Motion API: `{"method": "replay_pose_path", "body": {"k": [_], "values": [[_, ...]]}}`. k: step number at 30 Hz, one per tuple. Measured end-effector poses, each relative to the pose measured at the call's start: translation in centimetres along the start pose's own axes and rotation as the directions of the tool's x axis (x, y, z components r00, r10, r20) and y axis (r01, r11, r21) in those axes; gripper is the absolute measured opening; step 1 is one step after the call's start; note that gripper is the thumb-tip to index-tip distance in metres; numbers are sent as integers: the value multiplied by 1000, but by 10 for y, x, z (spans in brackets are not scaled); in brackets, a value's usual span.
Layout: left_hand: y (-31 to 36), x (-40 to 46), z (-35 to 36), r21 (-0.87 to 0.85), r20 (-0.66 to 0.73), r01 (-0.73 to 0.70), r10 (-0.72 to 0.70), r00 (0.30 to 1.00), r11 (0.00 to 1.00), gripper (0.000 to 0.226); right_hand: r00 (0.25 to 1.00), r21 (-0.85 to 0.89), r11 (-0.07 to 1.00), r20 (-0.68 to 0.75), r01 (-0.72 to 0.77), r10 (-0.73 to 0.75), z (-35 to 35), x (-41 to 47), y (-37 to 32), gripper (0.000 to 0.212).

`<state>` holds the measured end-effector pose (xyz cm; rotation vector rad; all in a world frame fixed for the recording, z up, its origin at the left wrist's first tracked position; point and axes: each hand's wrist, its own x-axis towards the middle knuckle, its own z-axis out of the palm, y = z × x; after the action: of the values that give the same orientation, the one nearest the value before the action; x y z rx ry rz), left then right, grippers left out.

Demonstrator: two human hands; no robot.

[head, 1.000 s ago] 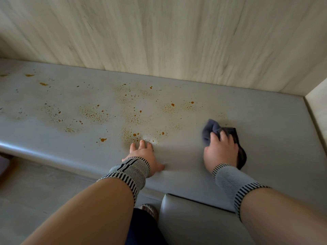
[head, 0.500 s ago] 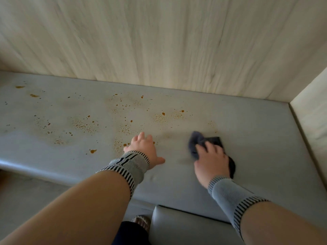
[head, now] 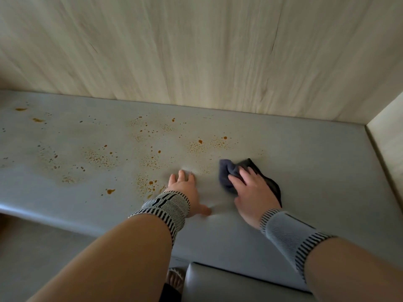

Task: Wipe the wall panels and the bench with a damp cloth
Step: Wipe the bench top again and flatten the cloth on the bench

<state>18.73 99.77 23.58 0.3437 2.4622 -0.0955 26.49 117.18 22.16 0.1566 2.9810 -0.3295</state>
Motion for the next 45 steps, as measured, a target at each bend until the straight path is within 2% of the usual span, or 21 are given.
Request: {"method": "replay_pose_path", "body": {"k": [3, 6, 8, 10, 12, 13, 15, 18, 21, 23, 26, 28, 29, 31, 33, 35, 37, 38, 40, 43, 45], "values": [[-1, 0, 1, 5, -3, -2, 2, 1000, 1000, 129, 999, -31, 998, 4, -50, 50, -11, 7, 33, 56], [0, -1, 0, 11, 1, -6, 6, 1000, 1000, 128, 909, 18, 911, -71, -411, 411, -16, 15, 48, 52], [1, -2, -2, 23, 4, -10, 10, 1000, 1000, 127, 856, 43, 855, -11, -516, 517, -15, 23, 30, 52], [2, -3, -3, 35, 2, -13, 12, 1000, 999, 127, 923, 21, 925, -57, -379, 379, -9, 23, 6, 50], [3, -3, -4, 45, -7, -15, 15, 1000, 999, 127, 997, 13, 999, -66, -49, 50, -4, 13, -11, 52], [2, -3, -3, 42, -8, -15, 15, 1000, 999, 127, 995, 29, 995, -23, 95, -94, -4, 8, -12, 55], [1, -2, -1, 25, -11, -13, 13, 1000, 1000, 128, 979, 53, 980, 55, 191, -194, -12, 6, 2, 58], [0, -2, -1, 2, 4, -10, 10, 1000, 1000, 129, 1000, -1, 1000, -9, -8, 8, -19, 14, 35, 54], [3, -6, -5, 25, 27, -7, 6, 1000, 1000, 128, 910, 41, 913, -76, -406, 408, -19, 23, 42, 52], [5, -7, -8, 40, 31, -8, 7, 999, 999, 127, 886, 43, 887, -42, -460, 462, -17, 29, 22, 50], [5, -6, -7, 41, 14, -10, 9, 1000, 999, 128, 996, 21, 999, -82, -44, 46, -7, 23, -11, 47], [3, -5, -5, 56, 4, -18, 18, 1000, 998, 128, 971, 31, 971, 12, 239, -239, -5, 18, -14, 53], [2, -5, -4, 48, 3, -19, 19, 1000, 999, 129, 958, 35, 959, 52, 280, -281, -8, 18, -7, 56], [1, -4, -4, 14, 3, -15, 15, 1000, 1000, 129, 981, 21, 982, 28, 190, -190, -13, 23, 14, 54], [2, -5, -4, 5, 17, -15, 15, 1000, 1000, 128, 994, -9, 996, -68, -91, 90, -16, 27, 35, 50], [2, -5, -5, 19, 26, -13, 12, 1000, 1000, 127, 919, 17, 922, -78, -386, 386, -18, 34, 39, 49], [2, -4, -5, 15, 27, -11, 11, 1000, 1000, 128, 866, 37, 866, -26, -498, 499, -15, 42, 21, 48], [2, -3, -4, 9, 22, -11, 10, 1000, 1000, 129, 887, 38, 887, -33, -460, 461, -12, 43, 9, 47], [1, -2, -3, 7, 9, -10, 10, 1000, 1000, 130, 981, 39, 985, -95, -168, 171, -2, 41, -12, 46], [-1, -3, -3, 12, -9, -23, 23, 1000, 1000, 129, 964, 51, 962, -27, 267, -266, -1, 31, -13, 50], [-2, -3, -2, -8, -6, -26, 26, 1000, 1000, 128, 978, 21, 978, 12, 210, -210, -10, 36, 8, 53]]}}
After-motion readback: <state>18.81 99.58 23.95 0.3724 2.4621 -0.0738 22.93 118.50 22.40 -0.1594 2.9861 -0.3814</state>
